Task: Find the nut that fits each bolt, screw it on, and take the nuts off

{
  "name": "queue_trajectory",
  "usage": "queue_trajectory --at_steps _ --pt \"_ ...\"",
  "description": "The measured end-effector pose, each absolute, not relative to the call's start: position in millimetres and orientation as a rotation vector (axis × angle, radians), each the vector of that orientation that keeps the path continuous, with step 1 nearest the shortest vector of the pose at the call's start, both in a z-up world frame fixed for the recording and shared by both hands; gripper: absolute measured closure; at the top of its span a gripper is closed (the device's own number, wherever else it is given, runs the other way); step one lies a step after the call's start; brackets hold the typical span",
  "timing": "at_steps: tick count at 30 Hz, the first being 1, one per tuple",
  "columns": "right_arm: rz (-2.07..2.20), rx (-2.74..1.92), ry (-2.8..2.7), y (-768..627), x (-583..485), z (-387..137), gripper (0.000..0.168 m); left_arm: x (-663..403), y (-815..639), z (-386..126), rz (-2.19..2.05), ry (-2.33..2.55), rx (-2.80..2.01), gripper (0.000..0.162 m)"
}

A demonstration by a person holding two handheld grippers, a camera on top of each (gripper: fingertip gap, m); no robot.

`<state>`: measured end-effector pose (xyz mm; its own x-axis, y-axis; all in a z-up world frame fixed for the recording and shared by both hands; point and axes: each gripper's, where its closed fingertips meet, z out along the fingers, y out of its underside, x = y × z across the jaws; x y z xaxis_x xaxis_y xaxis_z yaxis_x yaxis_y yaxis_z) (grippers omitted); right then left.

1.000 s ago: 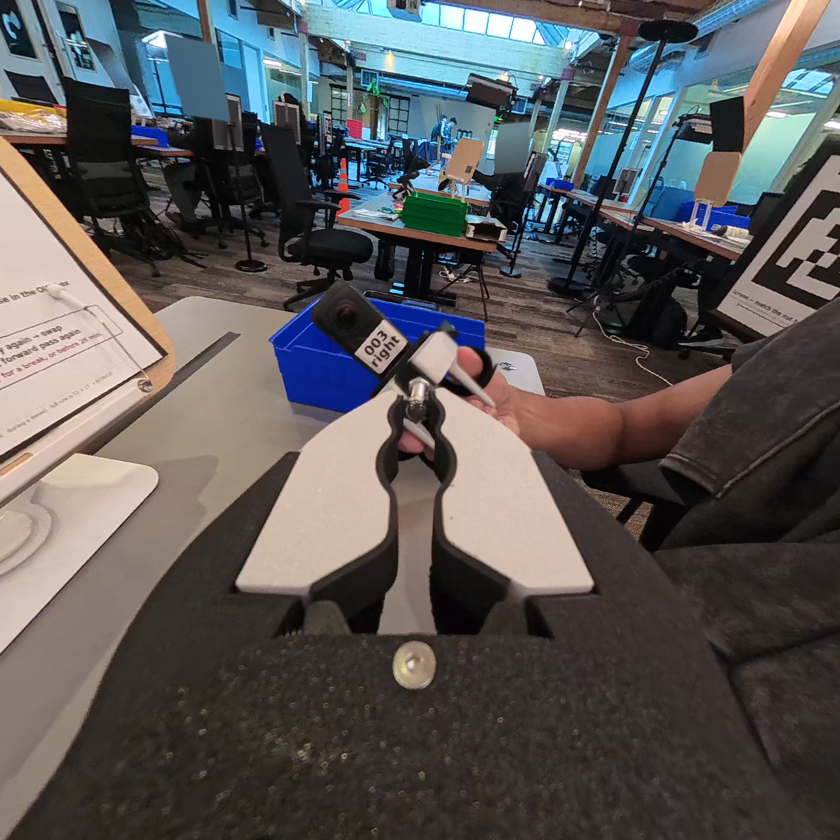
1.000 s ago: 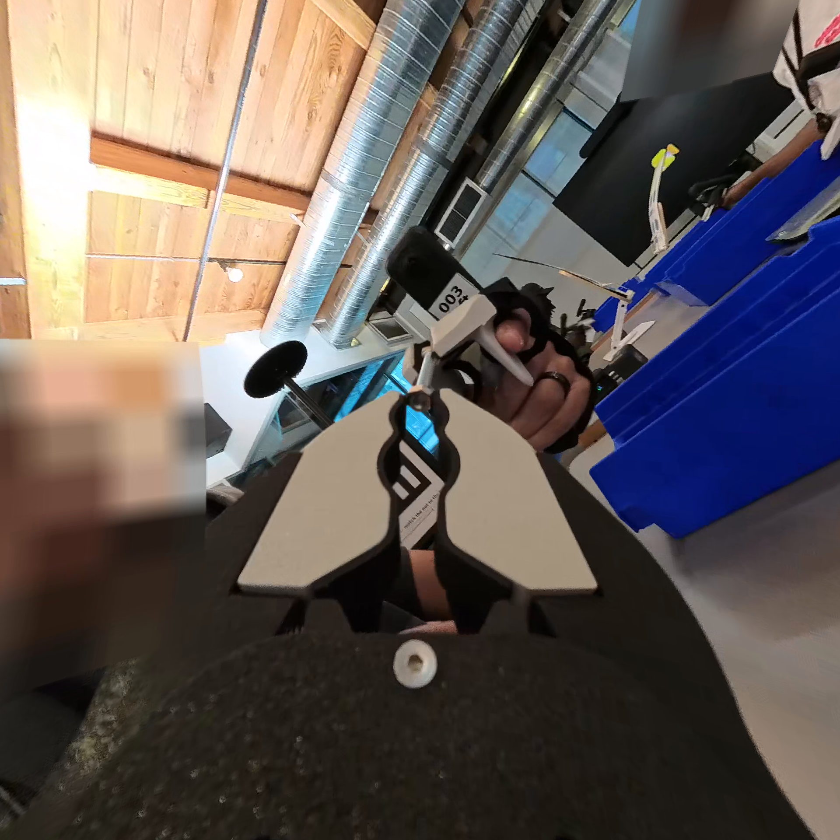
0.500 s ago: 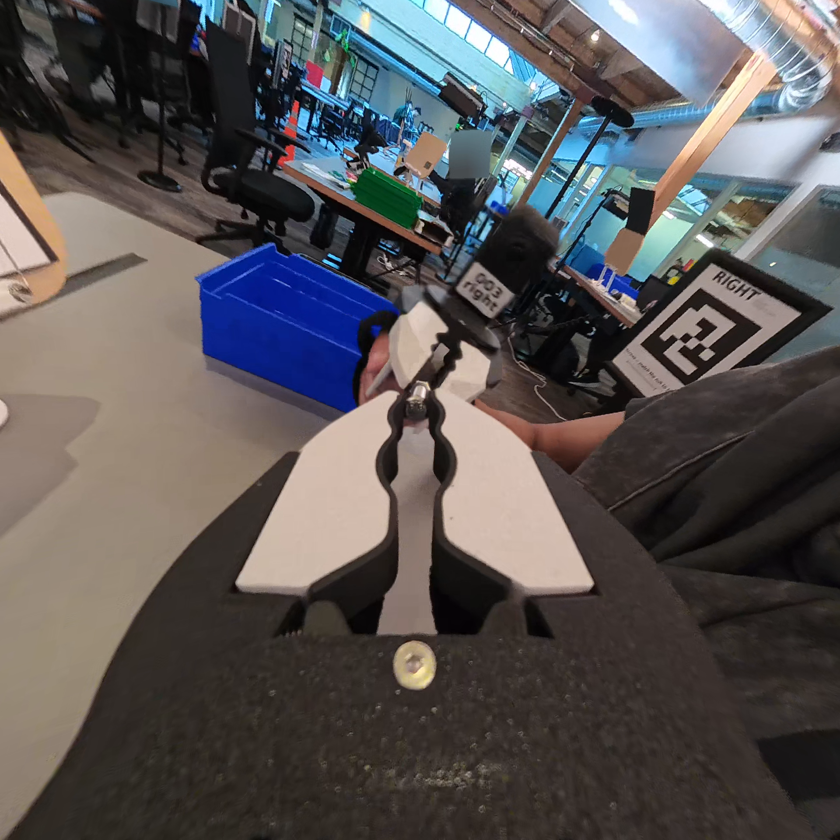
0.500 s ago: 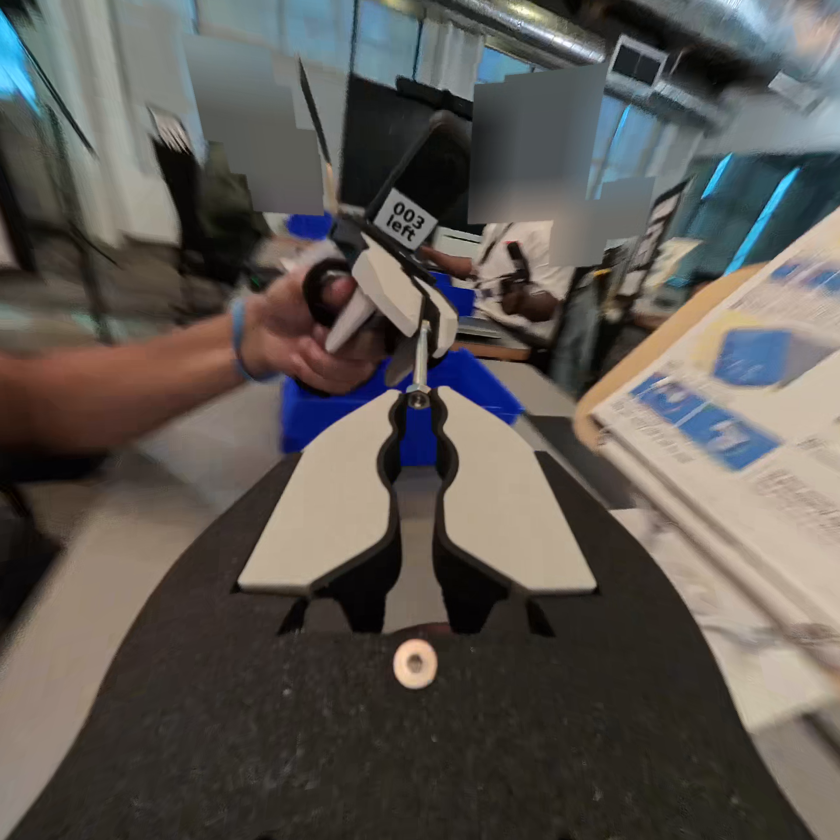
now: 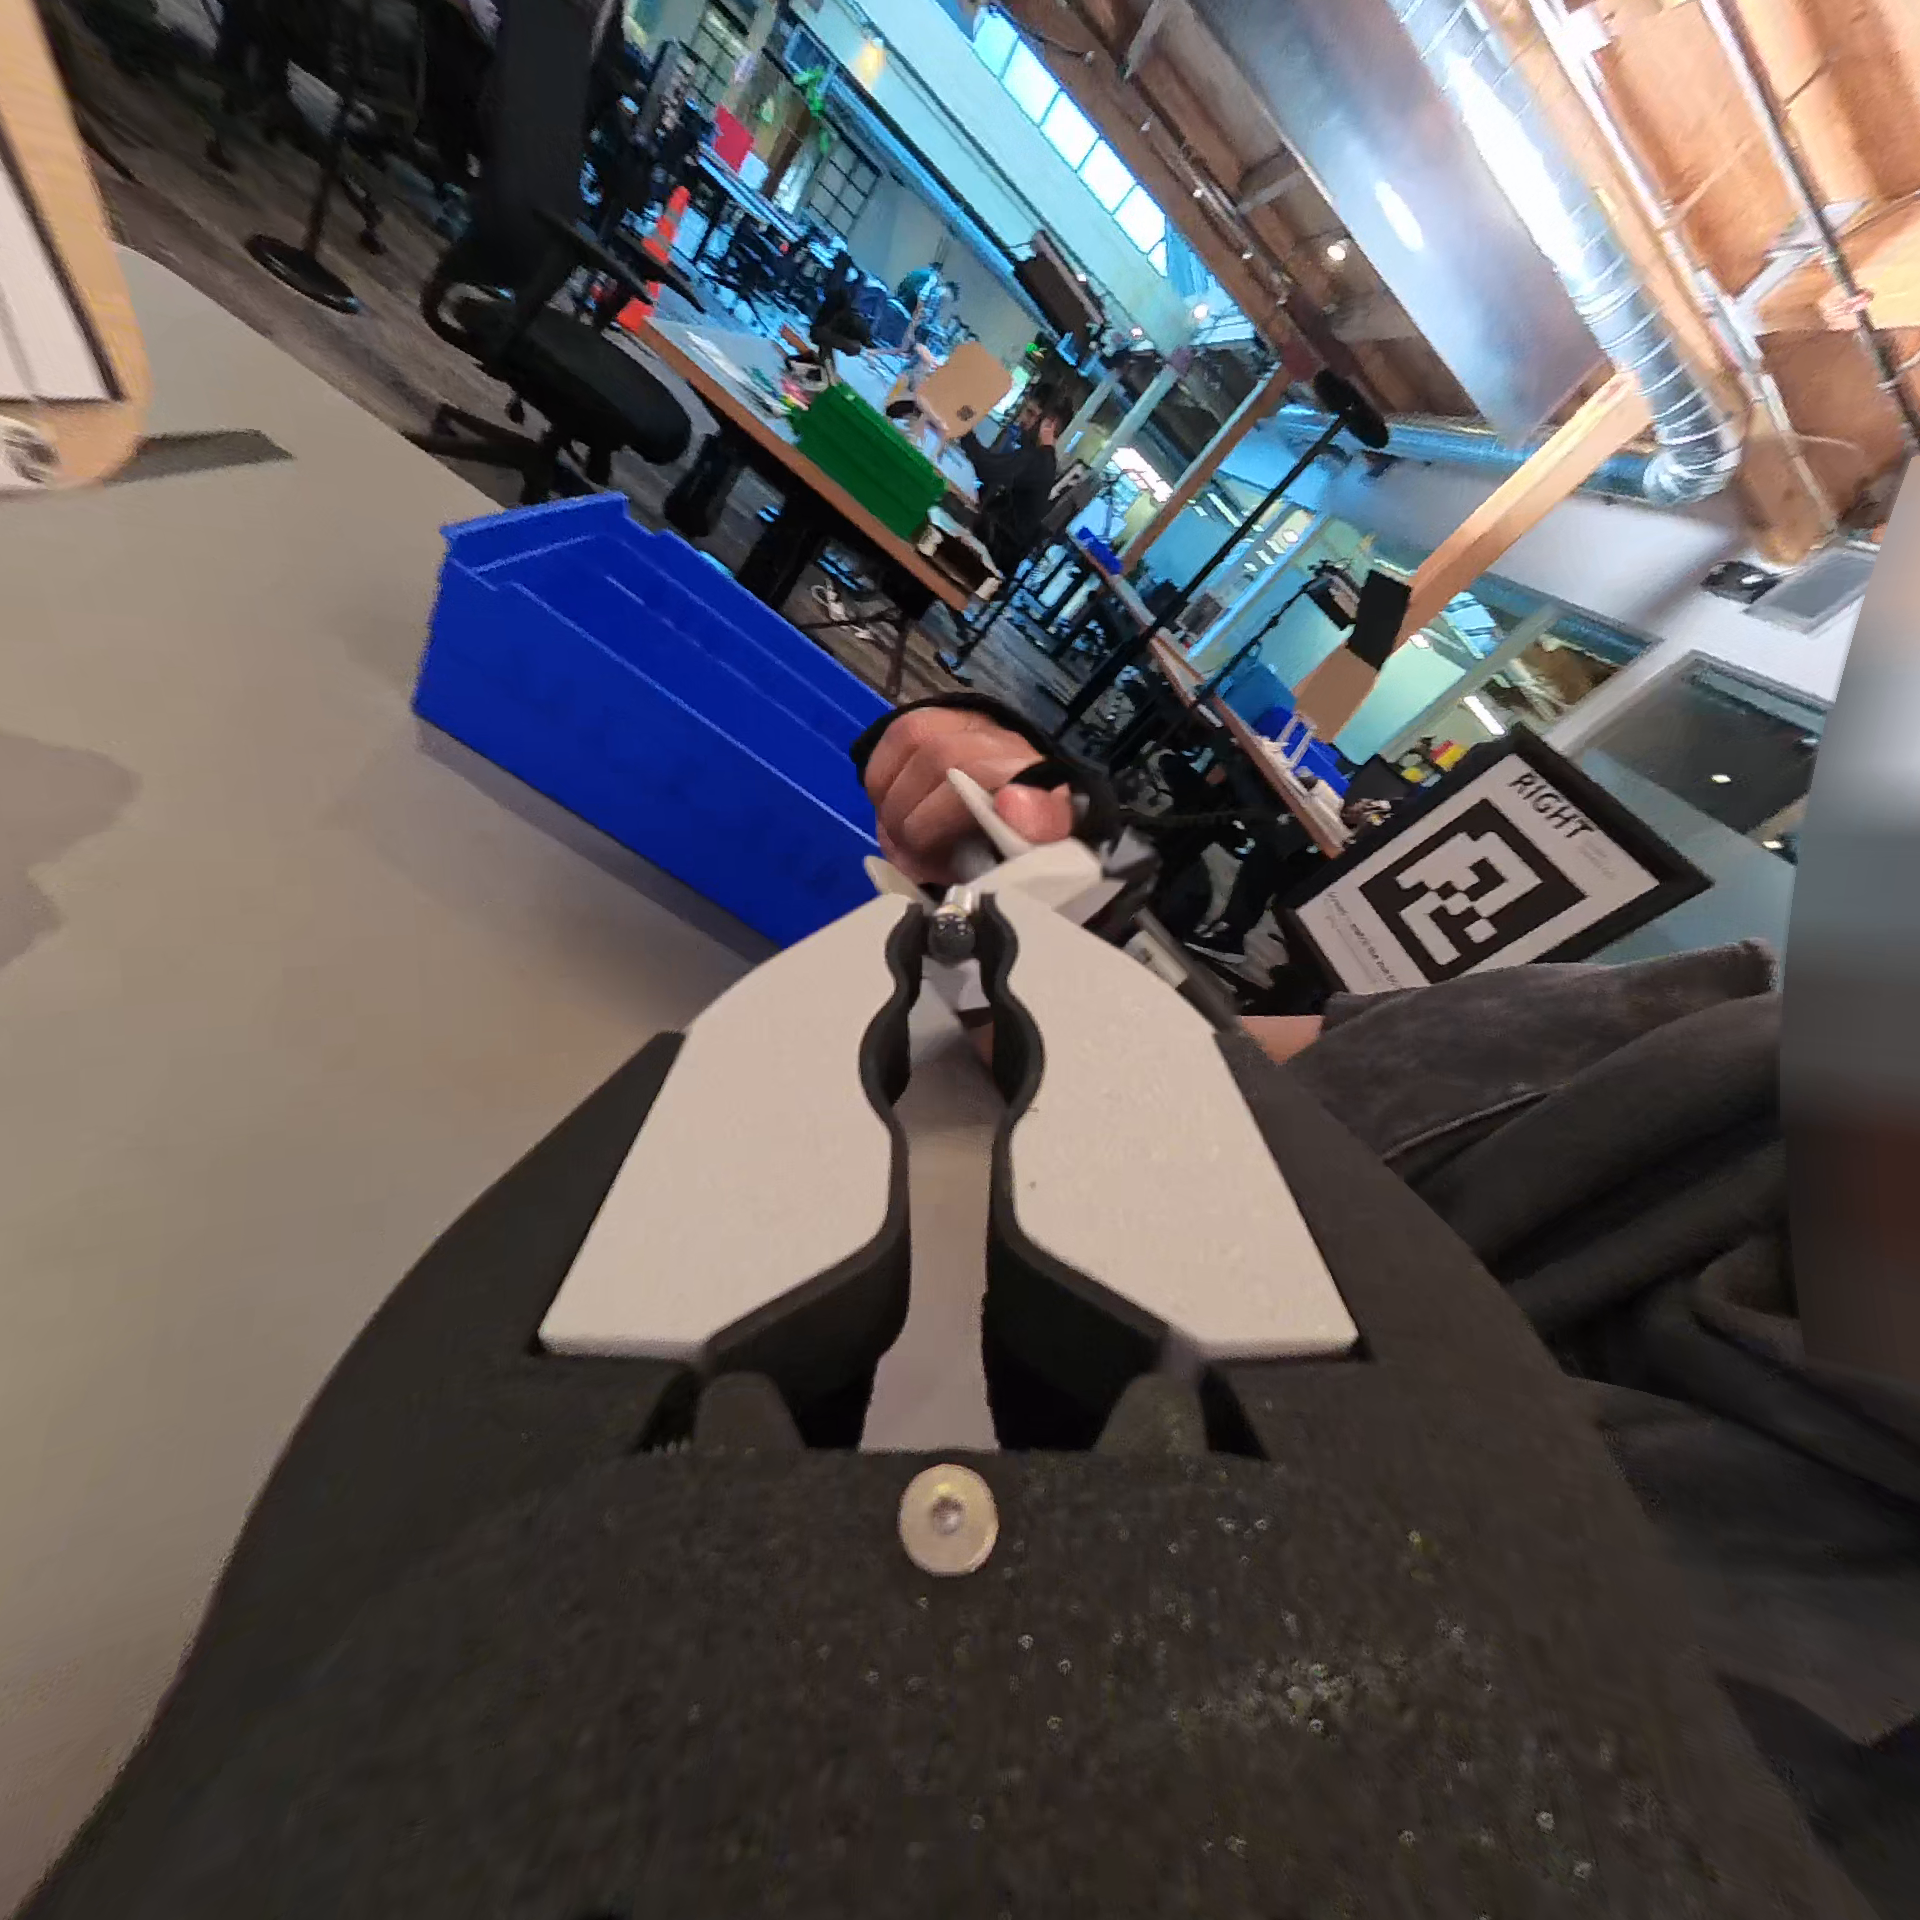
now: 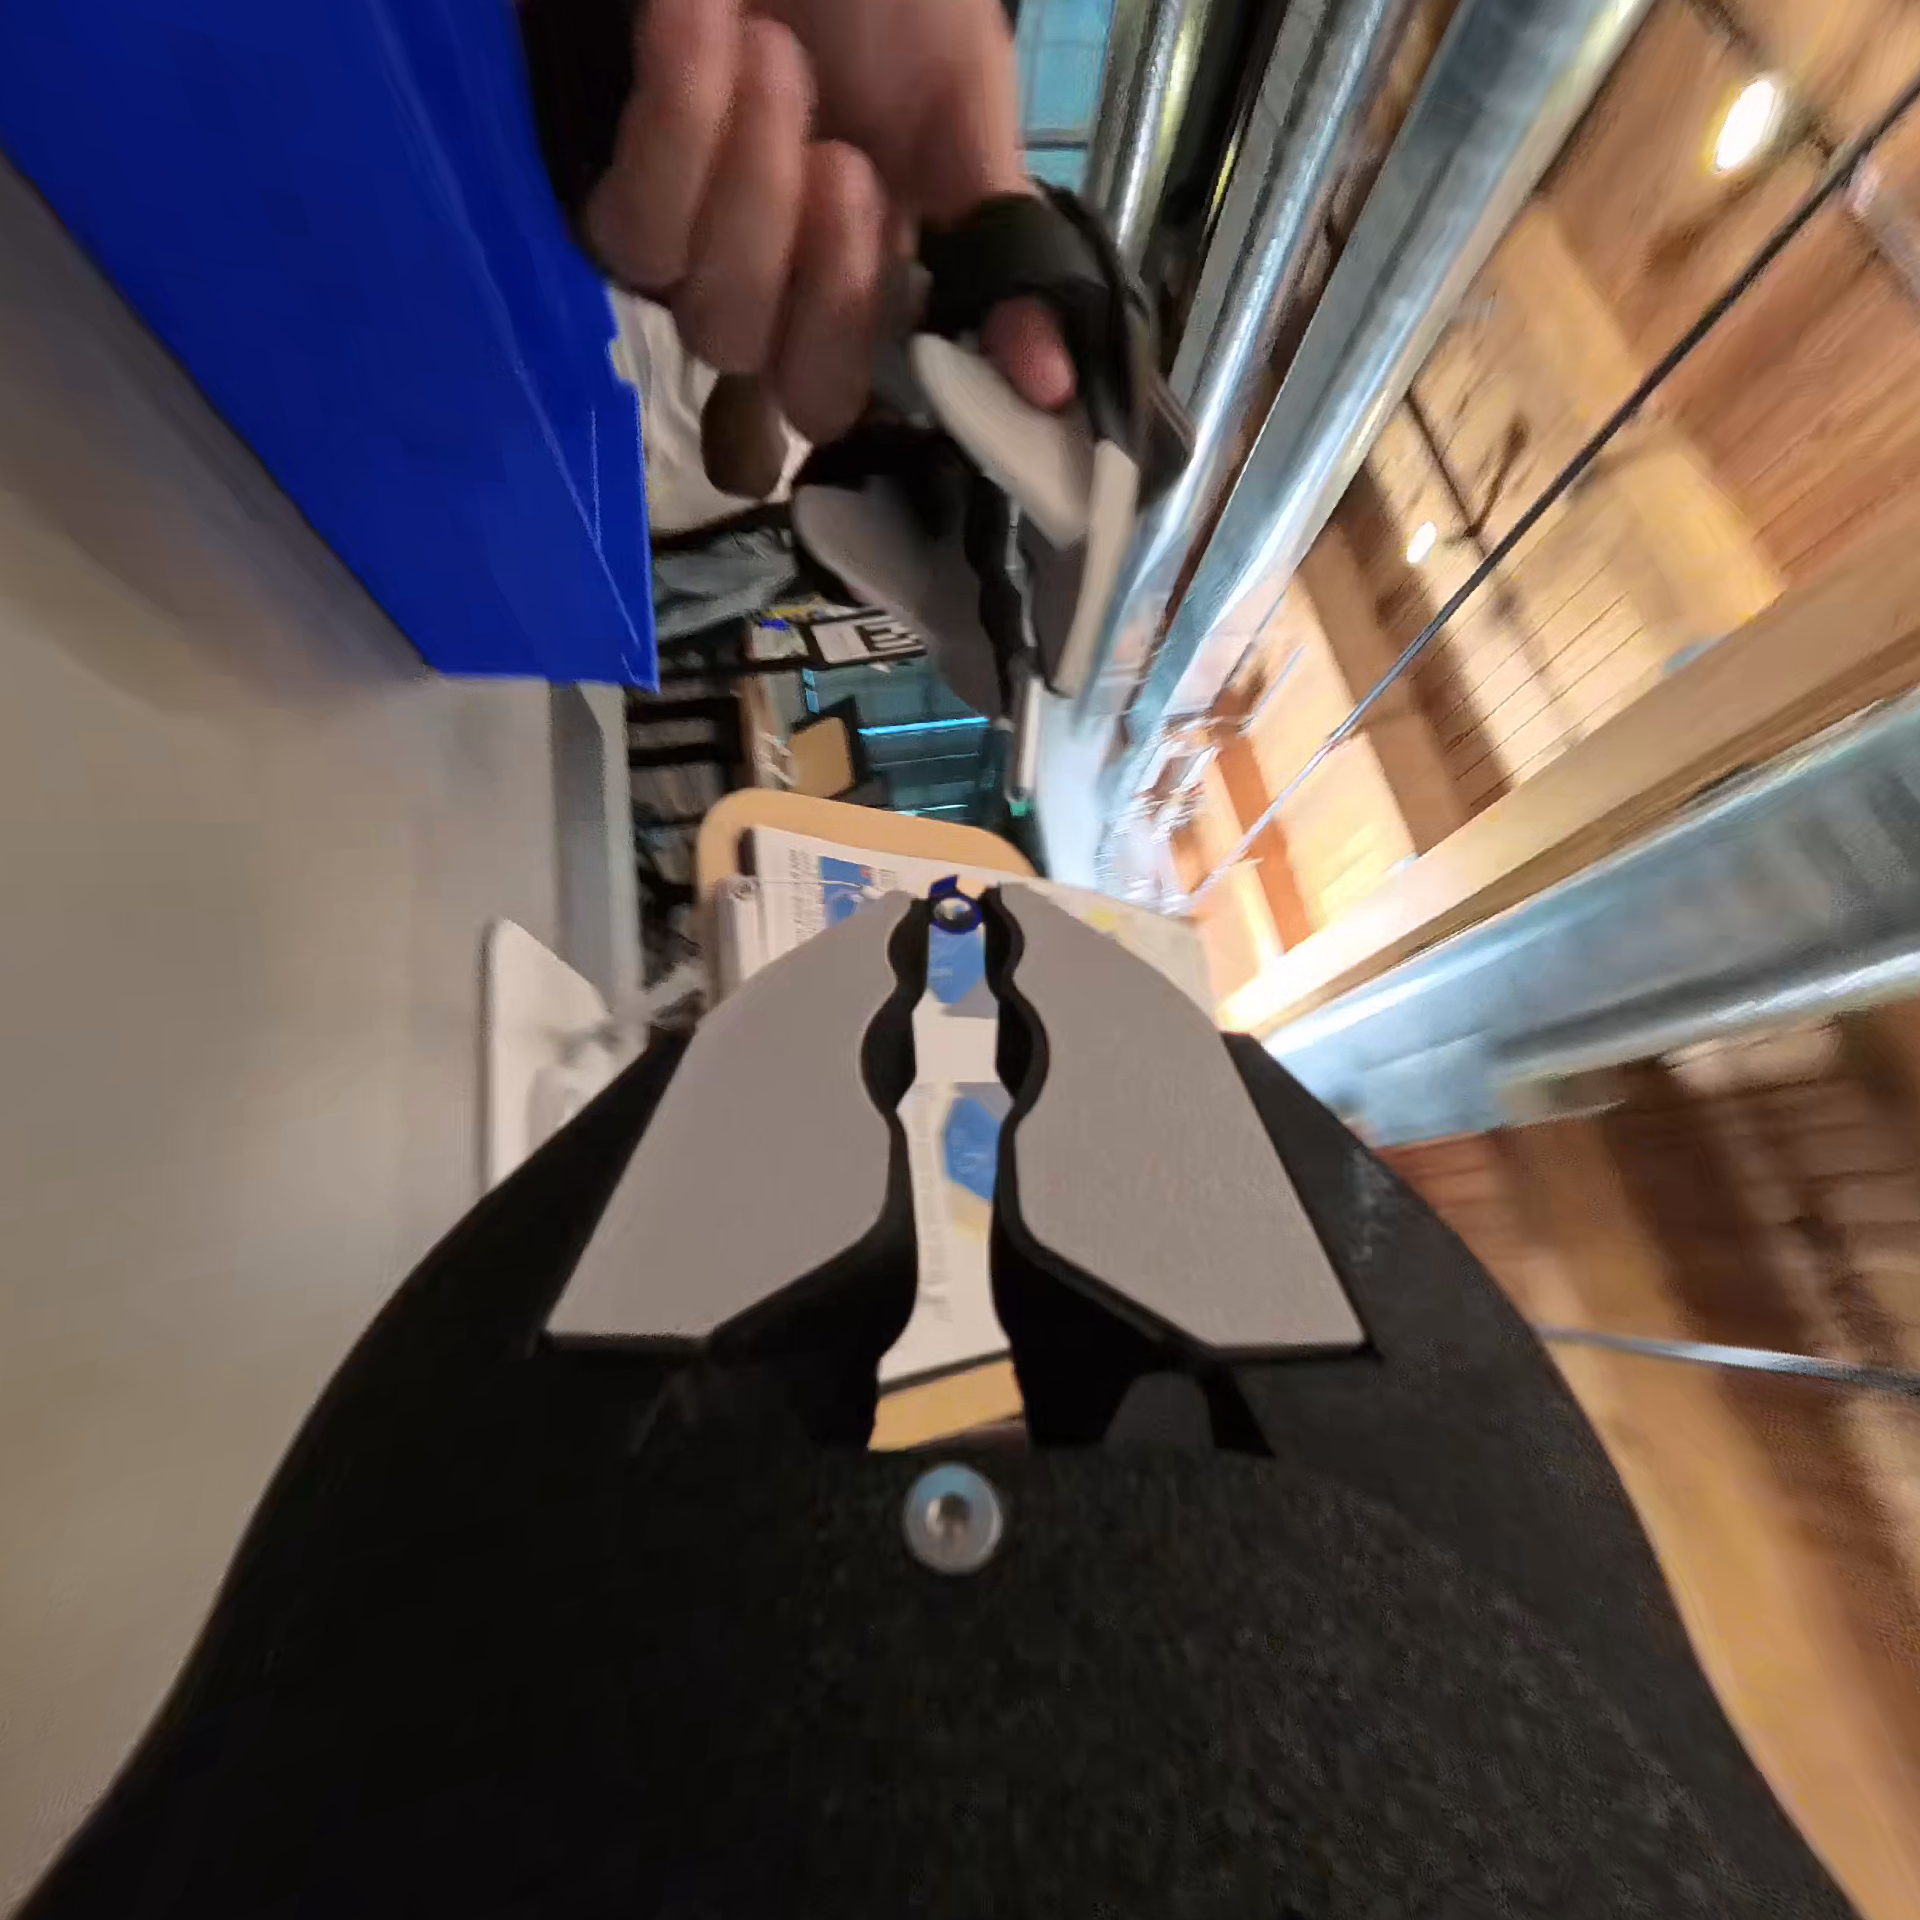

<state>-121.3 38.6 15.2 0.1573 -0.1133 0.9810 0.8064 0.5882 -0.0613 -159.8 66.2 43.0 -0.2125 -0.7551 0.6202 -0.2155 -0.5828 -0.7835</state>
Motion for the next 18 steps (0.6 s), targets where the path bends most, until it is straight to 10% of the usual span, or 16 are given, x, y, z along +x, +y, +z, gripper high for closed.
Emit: queue_trajectory --at_steps 12,18 --pt "0.646 -1.469 -0.700 68 -103 37 0.158 -171 125 18 -0.693 0.760 -1.635 0.152" --pt "0.690 -1.617 -0.620 80 -90 22 0.158 -146 105 12 -0.771 0.894 -1.709 0.152"
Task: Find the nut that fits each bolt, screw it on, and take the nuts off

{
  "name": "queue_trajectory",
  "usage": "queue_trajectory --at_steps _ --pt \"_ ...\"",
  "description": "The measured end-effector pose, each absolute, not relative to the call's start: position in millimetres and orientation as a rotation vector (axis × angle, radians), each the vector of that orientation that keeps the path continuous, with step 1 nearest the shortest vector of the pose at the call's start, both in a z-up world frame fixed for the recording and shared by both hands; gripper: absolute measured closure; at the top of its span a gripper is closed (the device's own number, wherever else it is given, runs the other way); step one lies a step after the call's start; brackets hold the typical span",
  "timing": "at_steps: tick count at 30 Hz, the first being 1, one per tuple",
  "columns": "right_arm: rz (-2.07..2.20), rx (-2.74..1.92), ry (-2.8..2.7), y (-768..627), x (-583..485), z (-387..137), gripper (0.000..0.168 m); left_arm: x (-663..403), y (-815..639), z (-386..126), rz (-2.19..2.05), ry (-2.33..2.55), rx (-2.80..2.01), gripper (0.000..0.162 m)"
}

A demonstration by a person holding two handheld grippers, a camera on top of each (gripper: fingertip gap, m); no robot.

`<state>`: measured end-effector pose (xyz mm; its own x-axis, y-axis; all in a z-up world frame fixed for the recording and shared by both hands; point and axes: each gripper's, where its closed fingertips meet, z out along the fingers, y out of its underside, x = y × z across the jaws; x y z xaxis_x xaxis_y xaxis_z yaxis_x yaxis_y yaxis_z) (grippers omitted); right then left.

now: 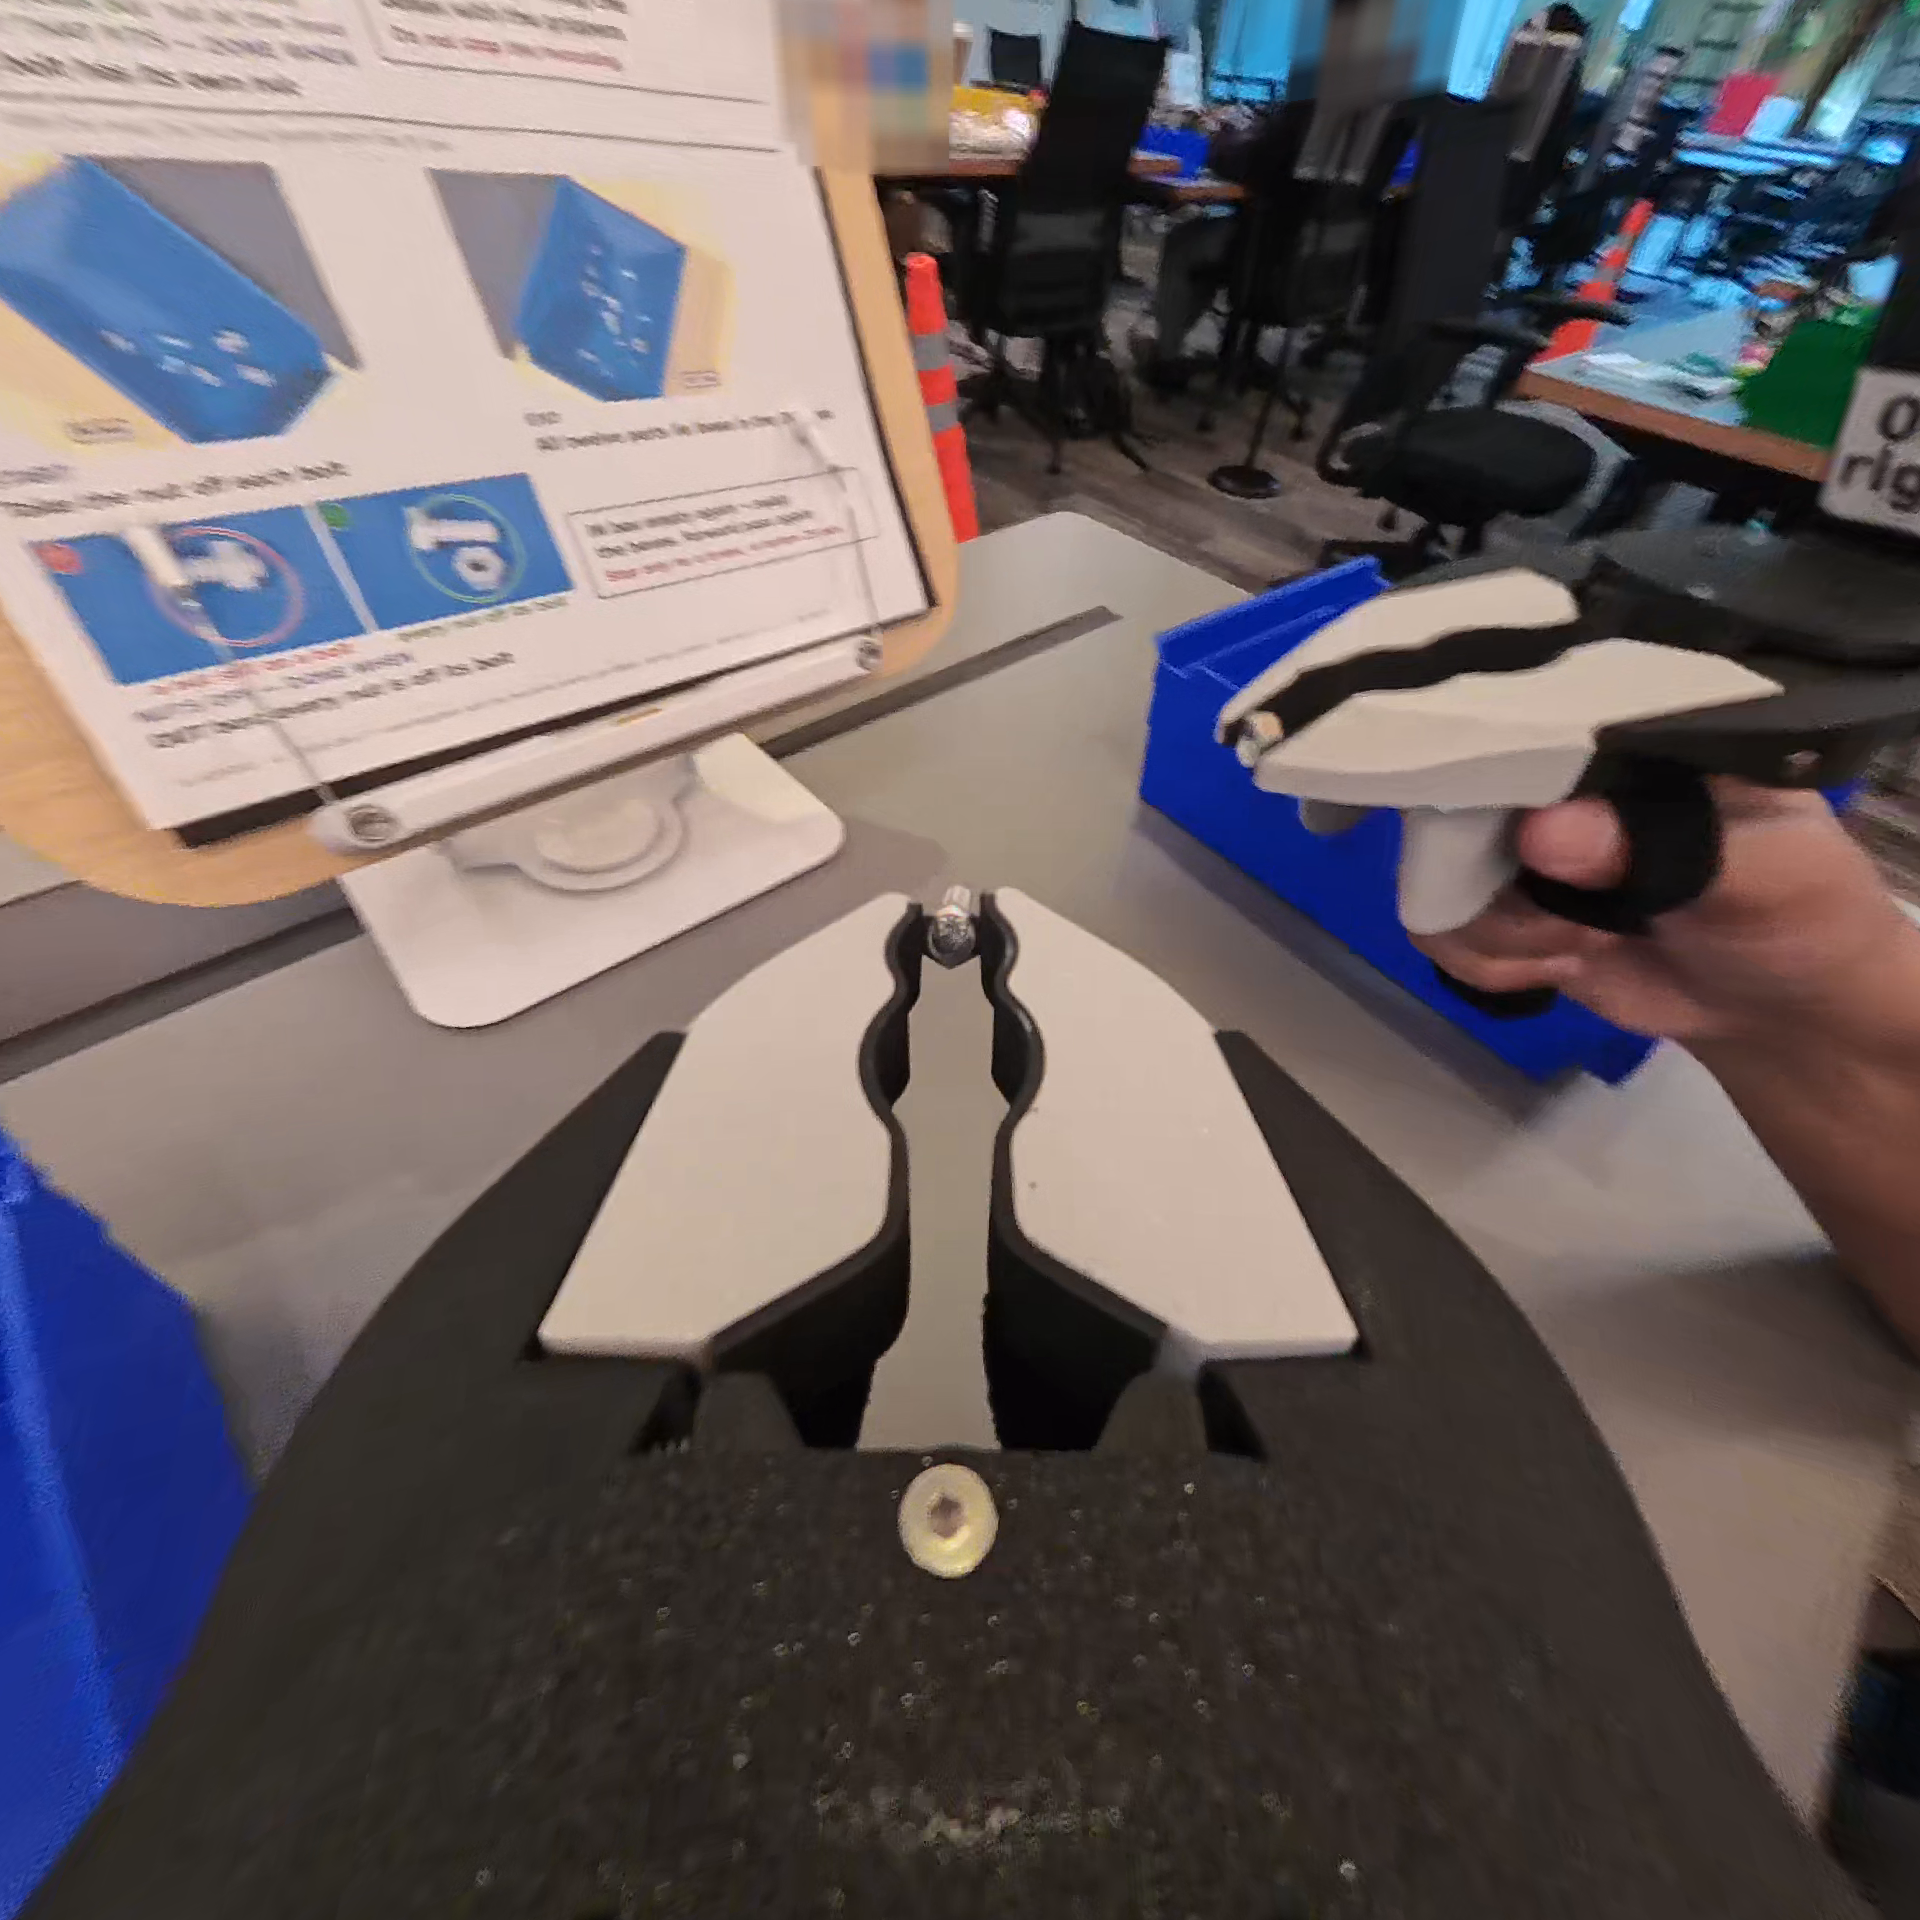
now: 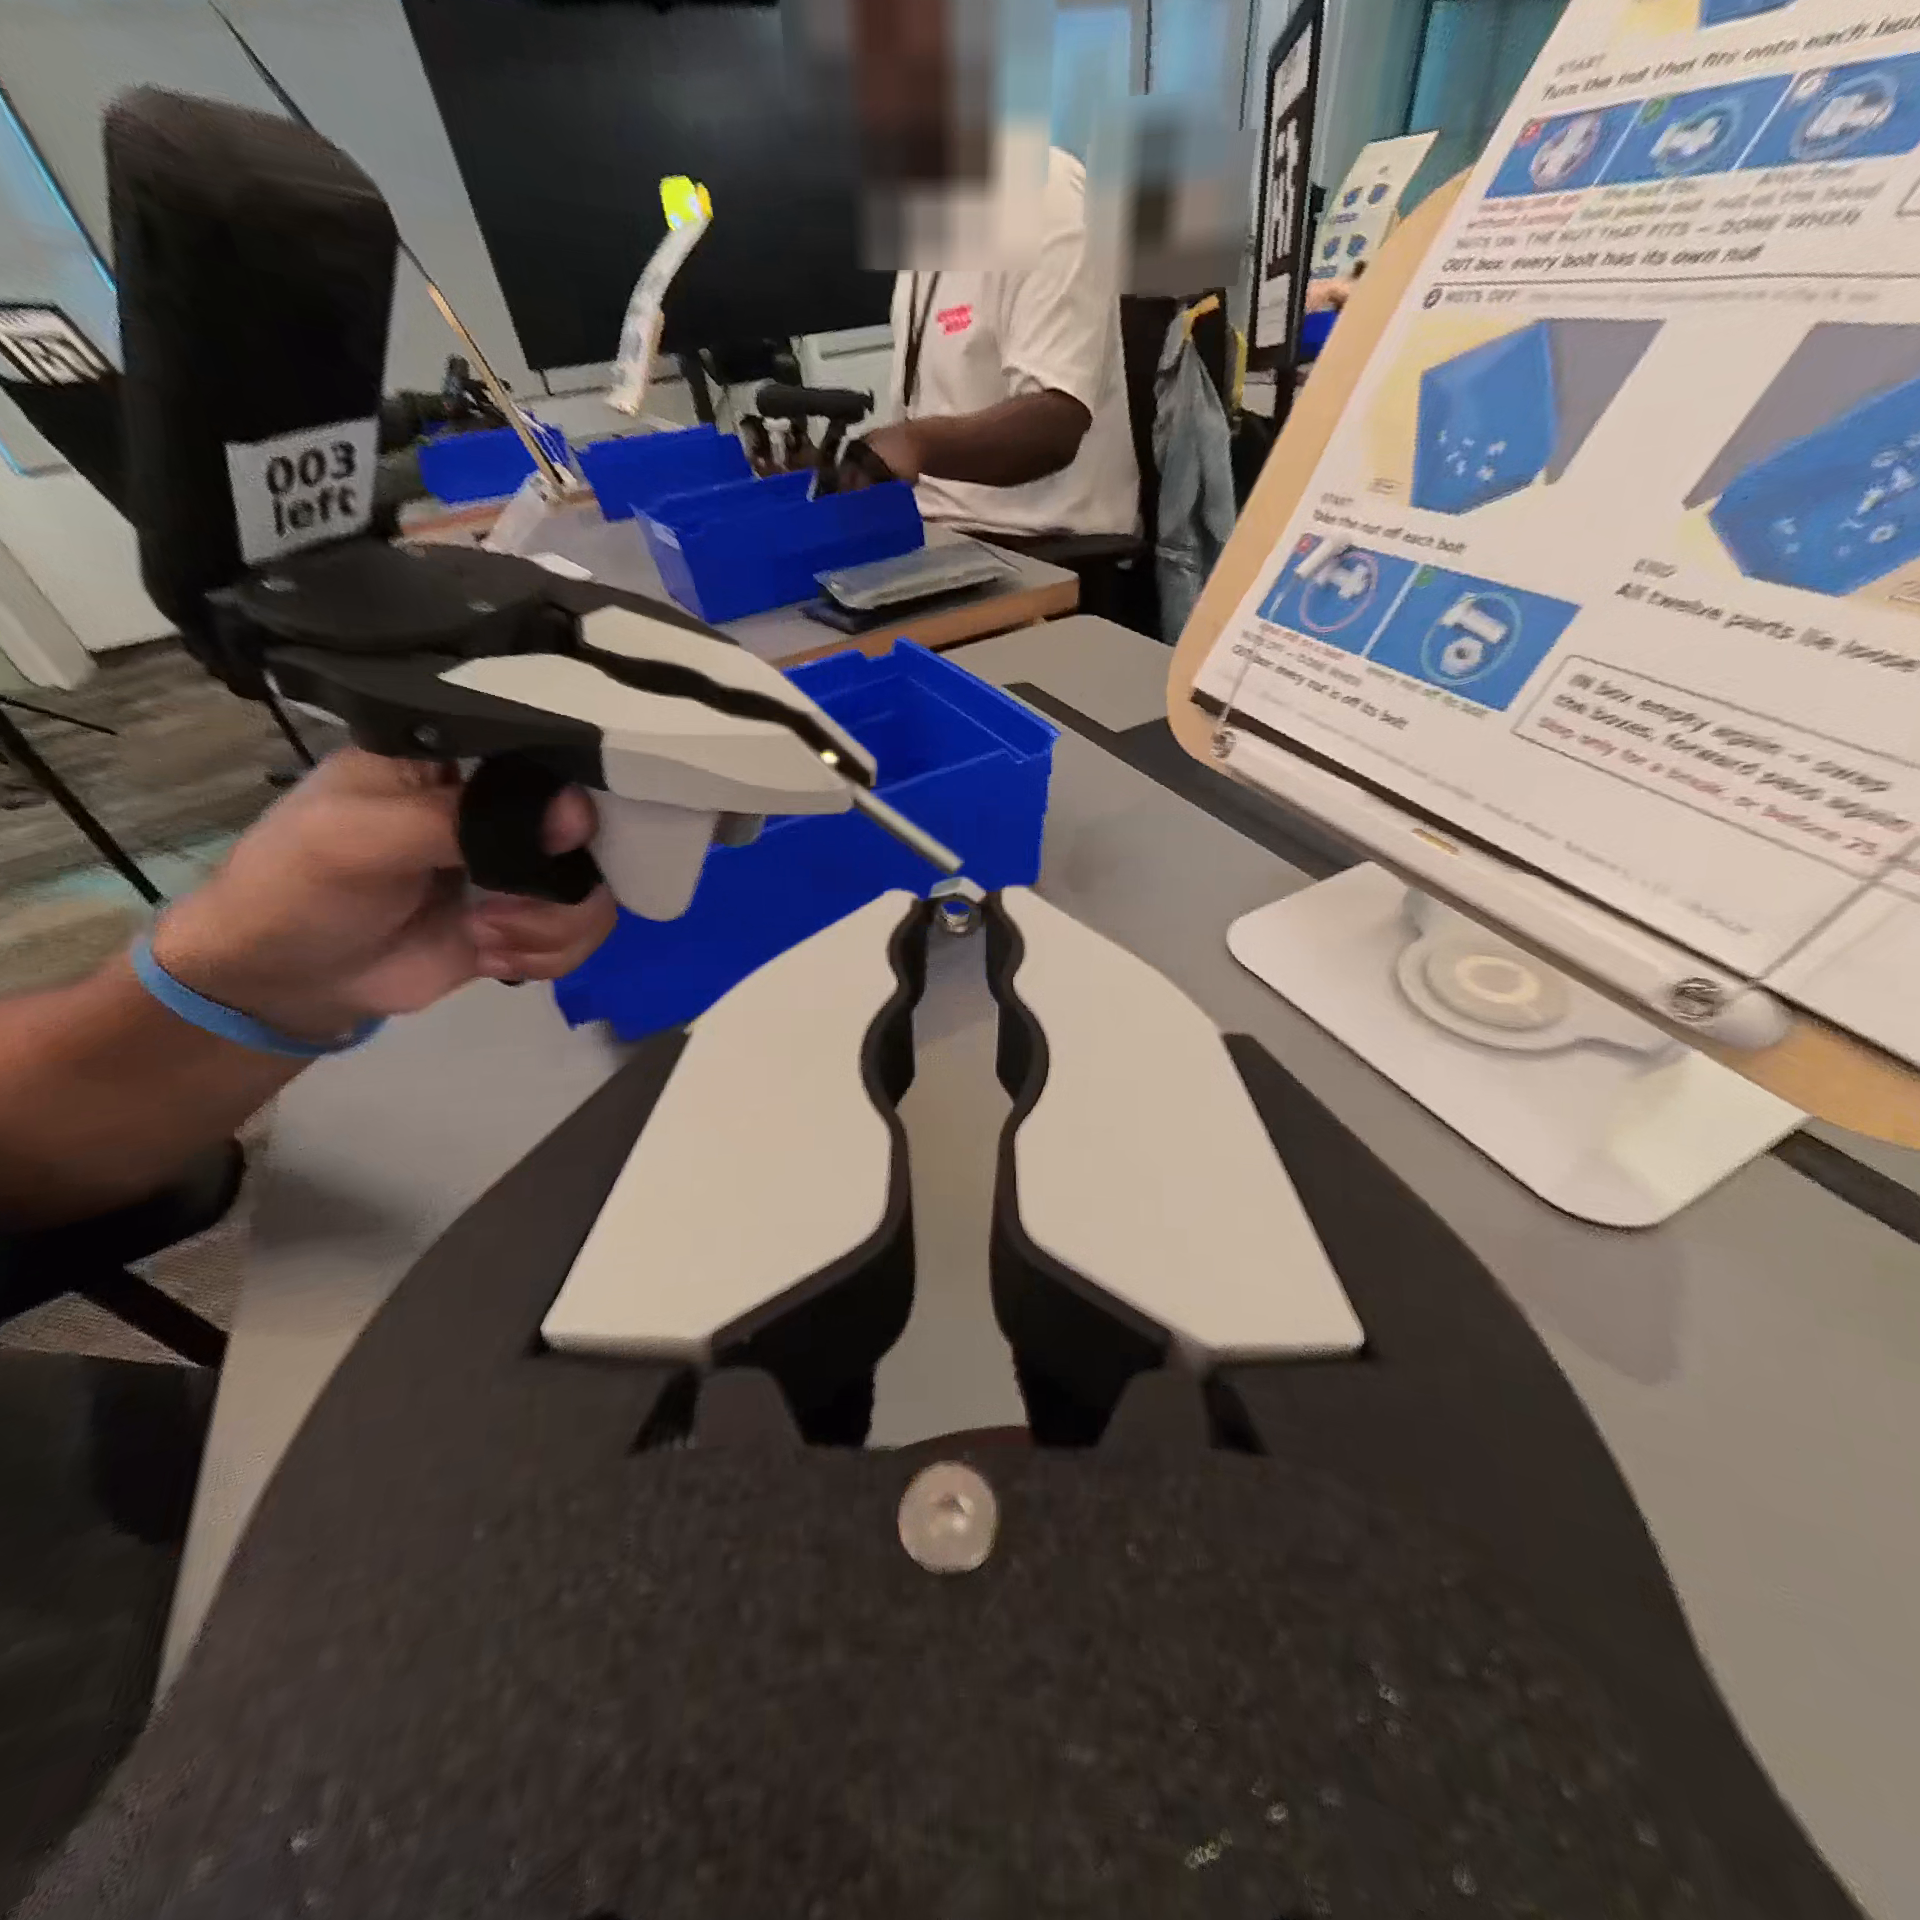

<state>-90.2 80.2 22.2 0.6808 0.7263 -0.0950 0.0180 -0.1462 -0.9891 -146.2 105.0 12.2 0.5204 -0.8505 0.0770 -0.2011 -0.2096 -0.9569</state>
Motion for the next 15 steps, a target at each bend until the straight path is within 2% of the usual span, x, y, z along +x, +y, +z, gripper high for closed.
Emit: queue_trajectory --at_steps 4,8,10,15 --pt "0.459 -1.796 -0.794 66 -50 24 0.157 -144 87 21 -0.846 0.985 -1.696 0.152" --pt "-0.020 -2.035 -0.877 35 56 4 0.157 -144 78 30 -0.842 1.026 -1.673 0.152" --pt "-0.167 -2.224 -0.819 18 111 -23 0.157 -144 76 31 -0.806 1.054 -1.669 0.152" --pt "-0.219 -2.716 -0.765 2 184 -117 0.157 -138 74 26 -0.780 1.094 -1.673 0.152"
